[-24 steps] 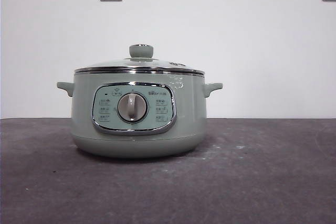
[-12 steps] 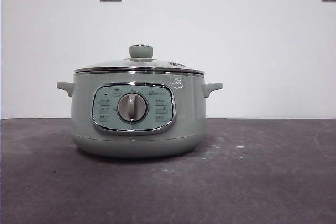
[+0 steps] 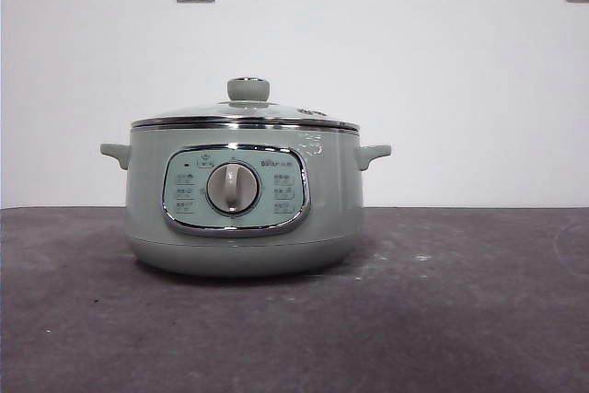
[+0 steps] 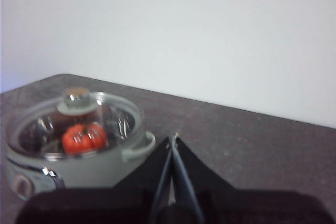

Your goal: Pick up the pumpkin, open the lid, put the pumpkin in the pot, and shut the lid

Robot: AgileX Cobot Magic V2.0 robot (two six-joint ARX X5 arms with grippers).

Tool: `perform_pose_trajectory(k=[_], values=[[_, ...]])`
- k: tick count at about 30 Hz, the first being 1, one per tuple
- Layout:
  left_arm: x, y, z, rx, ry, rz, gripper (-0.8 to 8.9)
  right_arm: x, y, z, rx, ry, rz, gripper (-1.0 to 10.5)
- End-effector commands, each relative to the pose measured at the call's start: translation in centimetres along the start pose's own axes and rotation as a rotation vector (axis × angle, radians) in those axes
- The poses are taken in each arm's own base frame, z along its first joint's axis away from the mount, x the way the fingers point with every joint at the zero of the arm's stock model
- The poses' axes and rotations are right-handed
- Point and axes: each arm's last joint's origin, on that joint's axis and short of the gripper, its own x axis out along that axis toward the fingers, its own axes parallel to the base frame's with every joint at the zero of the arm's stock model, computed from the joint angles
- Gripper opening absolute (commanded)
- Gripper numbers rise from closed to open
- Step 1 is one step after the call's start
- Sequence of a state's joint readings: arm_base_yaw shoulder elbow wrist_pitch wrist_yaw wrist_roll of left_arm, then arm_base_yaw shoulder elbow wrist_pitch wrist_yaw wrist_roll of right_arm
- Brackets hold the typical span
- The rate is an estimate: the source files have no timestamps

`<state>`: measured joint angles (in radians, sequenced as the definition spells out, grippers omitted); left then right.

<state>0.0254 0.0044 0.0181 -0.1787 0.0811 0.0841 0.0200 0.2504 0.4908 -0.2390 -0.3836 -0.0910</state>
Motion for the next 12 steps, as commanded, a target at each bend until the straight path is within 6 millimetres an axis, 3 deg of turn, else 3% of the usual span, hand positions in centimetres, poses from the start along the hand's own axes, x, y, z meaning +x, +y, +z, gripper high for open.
perform_pose_trajectory(k=[1, 6, 12], values=[[0.1, 0.0, -0.5, -0.009, 0.010, 0.002, -0.03, 0.6, 0.1, -3.6, -0.012, -0.022, -0.003, 0.0], [0.1, 0.0, -0.5, -0.009, 0.010, 0.002, -0.03, 0.9, 0.1, -7.6, 0.009, -0.020, -0.082, 0.0], [0.1, 0.0, -0.5, -0.008, 0.010, 0.002, -0.03, 1.0, 0.1, -10.4, 0.044, 0.007, -0.167, 0.0]])
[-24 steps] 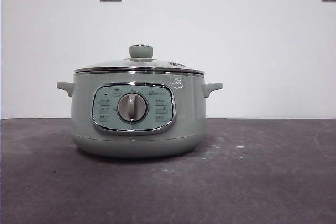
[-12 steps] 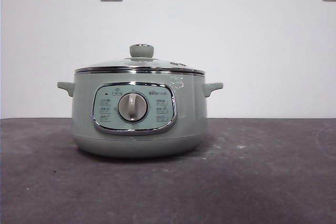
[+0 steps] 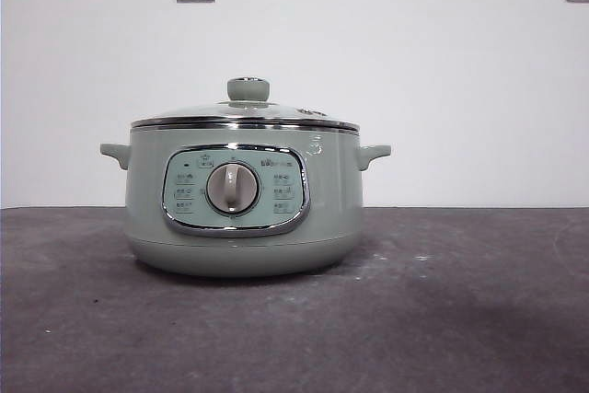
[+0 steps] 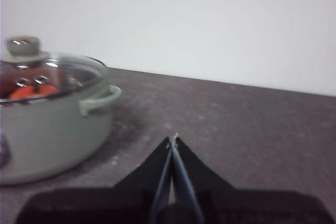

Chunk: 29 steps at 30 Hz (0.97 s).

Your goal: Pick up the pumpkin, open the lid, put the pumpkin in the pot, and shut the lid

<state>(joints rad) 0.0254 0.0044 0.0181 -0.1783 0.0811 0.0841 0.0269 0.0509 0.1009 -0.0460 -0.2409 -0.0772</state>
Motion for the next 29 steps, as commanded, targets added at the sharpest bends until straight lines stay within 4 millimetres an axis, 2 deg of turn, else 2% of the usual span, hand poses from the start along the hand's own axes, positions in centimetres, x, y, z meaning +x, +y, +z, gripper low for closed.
perform_pose_trajectory(k=[1, 7, 16, 20, 23, 29], values=[[0.1, 0.0, -0.5, -0.008, 0.011, 0.002, -0.03, 0.1, 0.0, -1.1, 0.047, 0.010, -0.050, 0.0], [0.1, 0.0, -0.5, -0.008, 0.011, 0.002, -0.03, 0.2, 0.0, -2.8, 0.109, 0.044, -0.083, 0.0], [0.1, 0.0, -0.5, -0.008, 0.011, 0.002, -0.03, 0.1, 0.1, -4.0, 0.134, 0.167, -0.097, 0.0], [0.1, 0.0, -0.5, -0.008, 0.011, 0.002, -0.03, 0.1, 0.1, -4.1, 0.138, 0.173, -0.096, 0.0], [0.1, 0.0, -0.5, -0.008, 0.011, 0.002, -0.03, 0.1, 0.1, -4.1, 0.216, 0.175, -0.102, 0.0], [0.1, 0.0, -0.5, -0.008, 0.011, 0.002, -0.03, 0.1, 0.0, -4.1, 0.220, 0.177, -0.129, 0.0]])
